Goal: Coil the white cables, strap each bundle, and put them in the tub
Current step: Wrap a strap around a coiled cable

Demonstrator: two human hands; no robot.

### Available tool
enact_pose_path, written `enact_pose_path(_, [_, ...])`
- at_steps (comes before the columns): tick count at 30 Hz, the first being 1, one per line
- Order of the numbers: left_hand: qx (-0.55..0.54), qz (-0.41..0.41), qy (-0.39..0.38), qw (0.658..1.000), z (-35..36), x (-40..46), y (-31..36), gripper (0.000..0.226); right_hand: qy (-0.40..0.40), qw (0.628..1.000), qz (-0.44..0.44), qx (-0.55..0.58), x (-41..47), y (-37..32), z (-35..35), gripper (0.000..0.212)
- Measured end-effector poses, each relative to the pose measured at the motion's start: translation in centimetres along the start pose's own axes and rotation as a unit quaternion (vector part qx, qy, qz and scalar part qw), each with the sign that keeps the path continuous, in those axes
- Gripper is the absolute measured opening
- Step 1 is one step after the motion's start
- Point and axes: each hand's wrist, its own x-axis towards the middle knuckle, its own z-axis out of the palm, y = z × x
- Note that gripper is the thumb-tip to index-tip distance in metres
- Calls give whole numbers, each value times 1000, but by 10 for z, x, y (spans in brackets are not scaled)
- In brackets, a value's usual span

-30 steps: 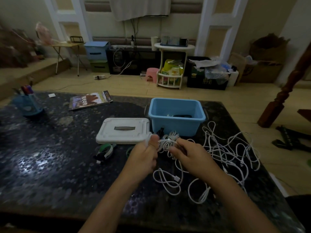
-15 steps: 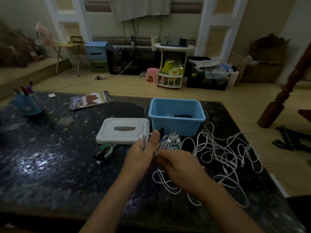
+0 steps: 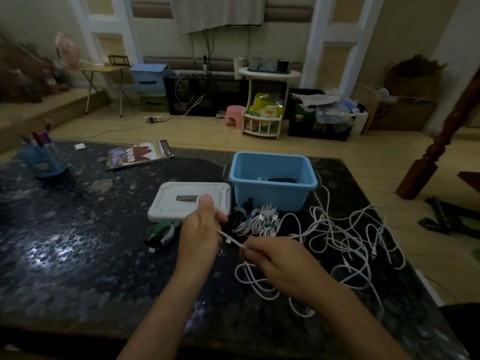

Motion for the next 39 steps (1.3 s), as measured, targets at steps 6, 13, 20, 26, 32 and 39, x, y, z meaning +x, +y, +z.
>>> enact_pose_path(6, [-11,2,-20,1000,7,-2,-4,53,-34,995,-61,-67,4,-18,24,17])
enact_pose_path(13, [-139,-46,-83,986,4,-9,5,67,-38,992,-88,-87,5,-15,25,30])
enact_pose_path(20, [-129,-87,-242,958,-13,-10,18,50,-21,993,66,-92,5,29,5,31])
enact_pose_path(26, [-43,-86,-291,952,-11,-14,15,51,89,984,148,-36,6,39,-7,34])
enact_pose_path(32, [121,-4,-253,960,7,-18,6,42,167,966,188,55,16,25,-9,19])
enact_pose_path(39, [109,-22,-207,972,10,-18,3,44,124,974,139,130,16,17,-16,20])
